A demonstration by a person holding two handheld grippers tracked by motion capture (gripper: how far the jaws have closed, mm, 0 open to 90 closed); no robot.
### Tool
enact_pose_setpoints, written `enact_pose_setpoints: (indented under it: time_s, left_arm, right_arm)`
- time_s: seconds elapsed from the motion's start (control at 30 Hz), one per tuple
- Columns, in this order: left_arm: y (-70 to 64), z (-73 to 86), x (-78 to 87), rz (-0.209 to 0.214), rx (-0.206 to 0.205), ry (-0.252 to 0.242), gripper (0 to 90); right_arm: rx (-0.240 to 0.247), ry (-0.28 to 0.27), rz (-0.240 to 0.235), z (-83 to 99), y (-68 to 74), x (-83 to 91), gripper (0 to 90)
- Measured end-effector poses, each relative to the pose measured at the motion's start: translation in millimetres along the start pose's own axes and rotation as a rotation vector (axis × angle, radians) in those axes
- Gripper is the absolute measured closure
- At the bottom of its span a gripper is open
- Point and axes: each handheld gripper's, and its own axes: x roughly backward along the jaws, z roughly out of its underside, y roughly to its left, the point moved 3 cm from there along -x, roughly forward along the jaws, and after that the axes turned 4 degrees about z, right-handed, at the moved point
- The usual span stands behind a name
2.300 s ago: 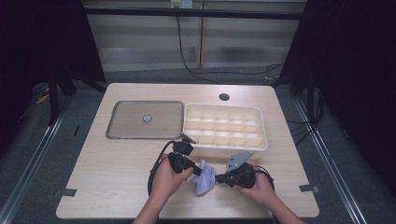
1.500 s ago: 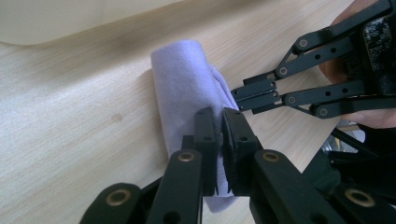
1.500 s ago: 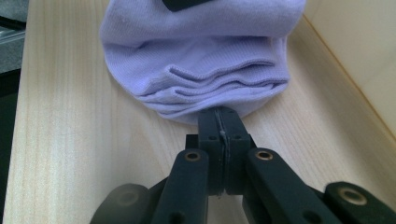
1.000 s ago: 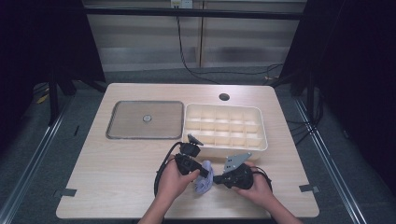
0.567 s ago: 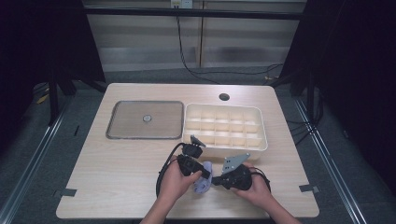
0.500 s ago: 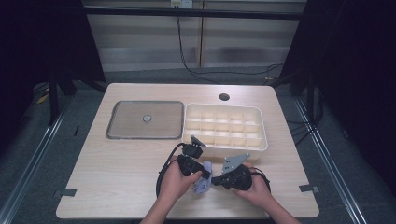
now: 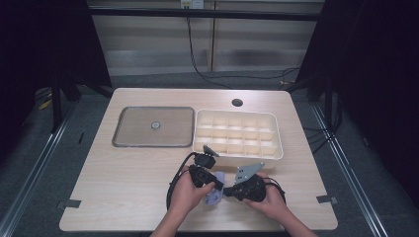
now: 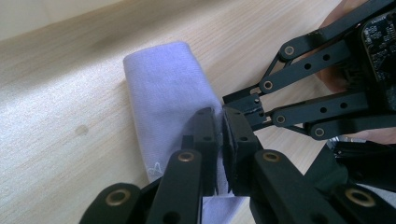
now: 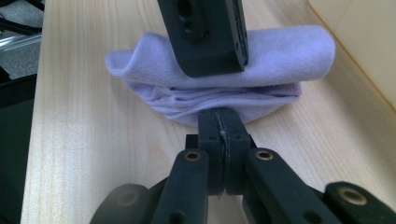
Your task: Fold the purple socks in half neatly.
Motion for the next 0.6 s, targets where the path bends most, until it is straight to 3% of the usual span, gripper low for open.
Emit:
enact_pose_setpoints:
  time_s: [0.43,0.6]
  left_arm:
    - [1.4,3.9,-0.3,-0.004,-0.011,-0.01,84.6]
    - [1.9,6.0,-2.8,-0.008,-0.018,0.008,84.4]
  right_arm:
    - [0.0,0.003,-0.006,-0.8,4.5,-0.9,89.2]
    - [-0.006,0.0,-0.01,-0.6,4.9,-1.2,89.1]
